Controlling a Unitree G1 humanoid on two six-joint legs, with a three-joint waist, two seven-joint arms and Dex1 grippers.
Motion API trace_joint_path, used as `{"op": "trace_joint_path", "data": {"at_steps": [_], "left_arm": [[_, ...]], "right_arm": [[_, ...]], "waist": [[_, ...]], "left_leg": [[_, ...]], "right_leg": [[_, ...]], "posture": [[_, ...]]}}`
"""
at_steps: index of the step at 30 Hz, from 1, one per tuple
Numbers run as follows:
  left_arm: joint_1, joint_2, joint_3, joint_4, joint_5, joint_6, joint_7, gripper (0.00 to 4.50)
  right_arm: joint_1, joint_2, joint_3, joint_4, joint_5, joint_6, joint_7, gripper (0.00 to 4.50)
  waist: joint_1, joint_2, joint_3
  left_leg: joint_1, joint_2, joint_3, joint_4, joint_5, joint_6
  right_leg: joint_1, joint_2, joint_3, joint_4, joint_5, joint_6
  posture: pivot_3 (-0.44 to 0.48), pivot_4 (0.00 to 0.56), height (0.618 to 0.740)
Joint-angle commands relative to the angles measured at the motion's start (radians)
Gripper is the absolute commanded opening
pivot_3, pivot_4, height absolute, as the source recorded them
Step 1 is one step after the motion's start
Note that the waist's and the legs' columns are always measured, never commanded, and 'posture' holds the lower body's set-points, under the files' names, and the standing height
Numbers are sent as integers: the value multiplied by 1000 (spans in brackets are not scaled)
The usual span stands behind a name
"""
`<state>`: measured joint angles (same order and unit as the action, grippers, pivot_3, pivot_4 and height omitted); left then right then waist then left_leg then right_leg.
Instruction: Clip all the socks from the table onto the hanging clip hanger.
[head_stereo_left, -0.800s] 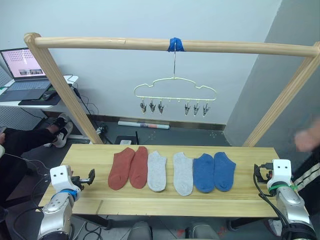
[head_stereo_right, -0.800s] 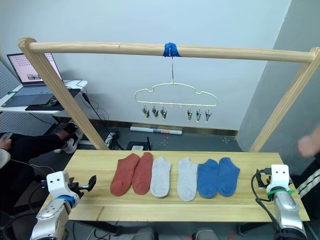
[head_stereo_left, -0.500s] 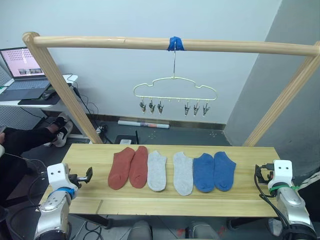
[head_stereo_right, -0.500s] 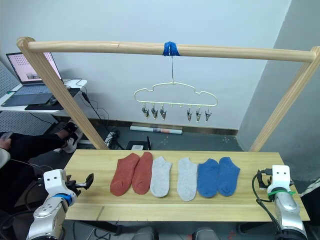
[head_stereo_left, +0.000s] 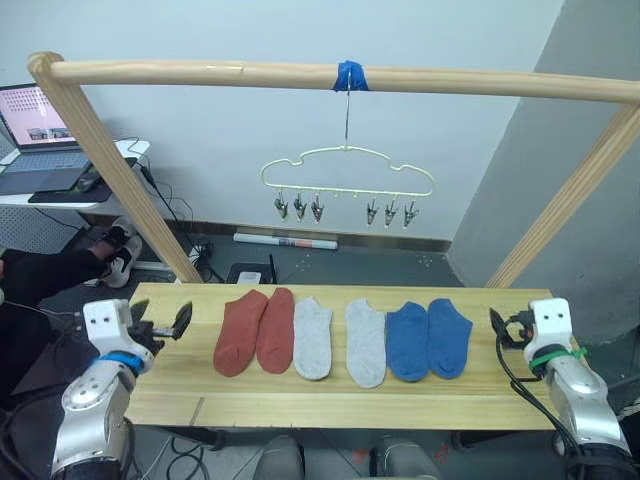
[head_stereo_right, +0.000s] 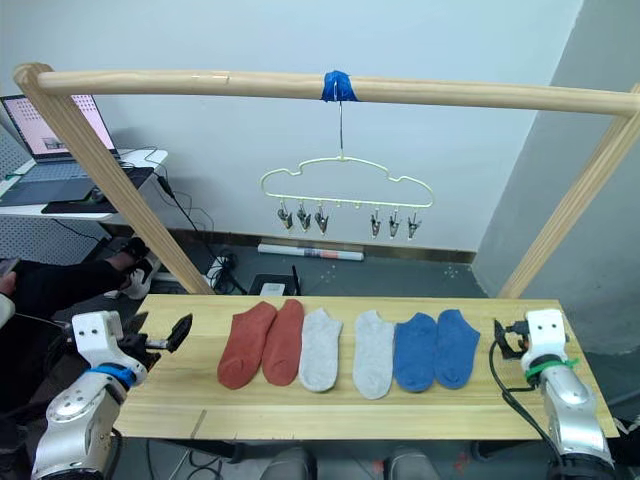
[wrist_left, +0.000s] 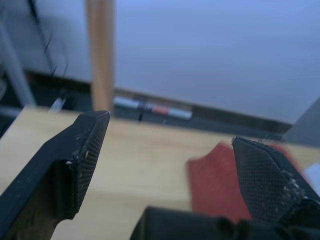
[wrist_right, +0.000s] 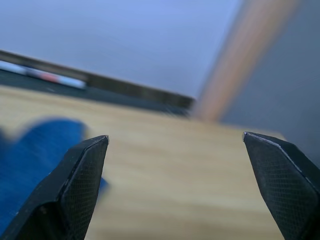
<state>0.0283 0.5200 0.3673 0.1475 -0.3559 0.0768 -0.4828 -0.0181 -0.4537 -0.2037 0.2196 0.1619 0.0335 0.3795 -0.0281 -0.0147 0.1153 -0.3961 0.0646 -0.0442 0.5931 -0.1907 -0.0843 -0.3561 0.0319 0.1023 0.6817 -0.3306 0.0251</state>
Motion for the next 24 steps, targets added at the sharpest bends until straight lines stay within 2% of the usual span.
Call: {"op": "trace_joint_path", "data": {"at_steps": [1,6,8,11,15,16,19,24], "left_arm": [[-63,16,-20,-173,-31,48,-8,4436],[-187,-12,-99,-243,-20,117,5,4436],[-258,-40,-146,-244,-11,135,13,4436],[-354,-81,-188,-177,7,129,15,4436],[-419,-117,-209,-94,29,73,5,4436],[-431,-123,-209,-77,33,64,6,4047],[-464,-138,-206,-23,51,44,23,3338],[-494,-163,-214,28,69,19,30,3338]], "right_arm": [[-36,-20,56,-221,104,95,139,4500],[-107,-30,129,-408,259,238,301,4500],[-175,-30,176,-473,311,301,356,4500],[-296,0,241,-519,356,375,387,4500],[-375,57,285,-504,341,388,364,4500],[-382,69,291,-499,339,389,362,4500],[-391,93,314,-489,320,375,365,4500],[-404,122,334,-482,302,365,360,4500]], "waist": [[1,0,6],[1,-1,16],[0,-2,19],[-1,-4,23],[-5,-5,23],[-4,-5,24],[-3,-7,29],[-3,-9,38]], "left_leg": [[0,0,0,0,0,0],[-2,-1,-1,1,0,0],[-3,-1,-2,1,0,0],[-4,-1,-3,1,0,0],[-4,0,-3,1,0,0],[-4,0,-4,1,0,0],[-5,0,-4,1,-1,-1],[-7,0,-4,1,-1,-2]], "right_leg": [[0,0,0,0,0,0],[0,0,-2,-1,1,2],[0,0,-2,-1,1,2],[-2,0,-3,-1,1,3],[-2,1,-3,-1,1,3],[-2,1,-4,-1,1,3],[-3,1,-4,-1,2,0],[-5,1,-4,-1,2,0]], "posture": [[55,128,740],[34,131,740],[24,132,740],[12,136,740],[9,139,740],[7,143,740],[1,147,740],[0,151,740]]}}
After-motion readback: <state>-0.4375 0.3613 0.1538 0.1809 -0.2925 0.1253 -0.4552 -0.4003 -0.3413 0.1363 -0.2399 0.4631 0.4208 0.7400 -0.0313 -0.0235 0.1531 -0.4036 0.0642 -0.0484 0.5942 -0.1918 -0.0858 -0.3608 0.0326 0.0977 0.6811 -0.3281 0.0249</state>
